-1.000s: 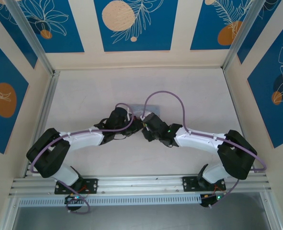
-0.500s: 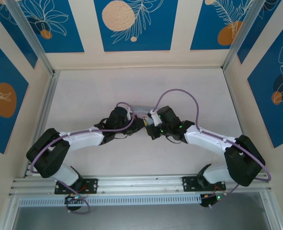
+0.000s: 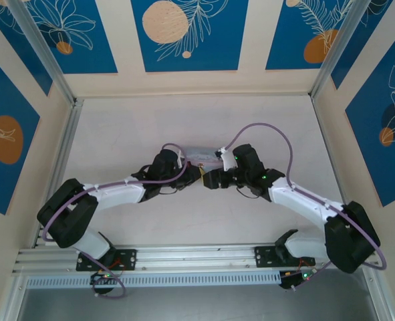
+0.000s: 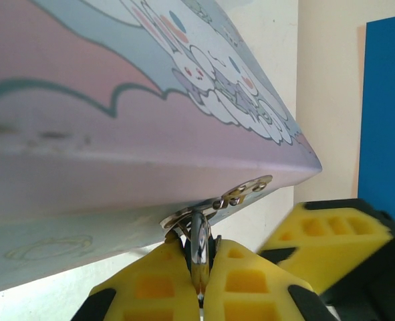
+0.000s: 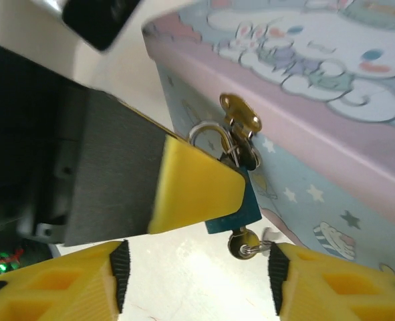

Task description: Unlock the padlock with the key

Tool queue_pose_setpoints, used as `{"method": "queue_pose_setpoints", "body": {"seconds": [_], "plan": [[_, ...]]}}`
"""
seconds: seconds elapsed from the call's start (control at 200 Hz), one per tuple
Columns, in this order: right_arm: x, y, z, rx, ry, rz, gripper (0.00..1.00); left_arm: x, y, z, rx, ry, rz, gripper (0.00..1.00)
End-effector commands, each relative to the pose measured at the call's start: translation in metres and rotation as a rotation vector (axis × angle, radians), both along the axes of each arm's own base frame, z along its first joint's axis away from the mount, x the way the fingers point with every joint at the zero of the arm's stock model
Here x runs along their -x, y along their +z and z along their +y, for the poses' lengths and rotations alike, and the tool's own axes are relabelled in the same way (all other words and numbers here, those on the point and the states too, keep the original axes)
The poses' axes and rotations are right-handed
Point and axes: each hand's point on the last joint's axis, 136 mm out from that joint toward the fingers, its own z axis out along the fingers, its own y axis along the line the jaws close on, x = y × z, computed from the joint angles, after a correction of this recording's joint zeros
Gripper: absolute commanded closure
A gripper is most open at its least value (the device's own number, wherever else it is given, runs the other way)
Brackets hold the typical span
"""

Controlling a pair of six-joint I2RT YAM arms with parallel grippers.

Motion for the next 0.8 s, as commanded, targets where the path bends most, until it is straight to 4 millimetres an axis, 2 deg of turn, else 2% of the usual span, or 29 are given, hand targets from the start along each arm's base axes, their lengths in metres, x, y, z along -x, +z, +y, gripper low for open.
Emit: {"method": "queue_pose_setpoints", "body": {"seconds": [0.0, 0.25, 0.475, 0.795], "plan": [[0.002, 0.006, -0.011, -0.06, -0.075, 0.02, 0.39, -0.002, -0.007, 0.002, -0.019, 0.009, -0.005, 1.0], [0.01, -0.021, -0.018, -0.114, -0.191, 0.152, 0.38, 0.006, -0.038, 0.011, -0.082, 0.01, 0.017, 1.0], [0.011, -0.043, -0.021, -0.126, -0.274, 0.189, 0.38, 0.022, -0.069, 0.005, -0.117, 0.008, 0.041, 1.0], [0.015, -0.055, -0.021, -0.115, -0.295, 0.206, 0.38, 0.018, -0.086, -0.005, -0.123, 0.048, 0.05, 1.0]]}}
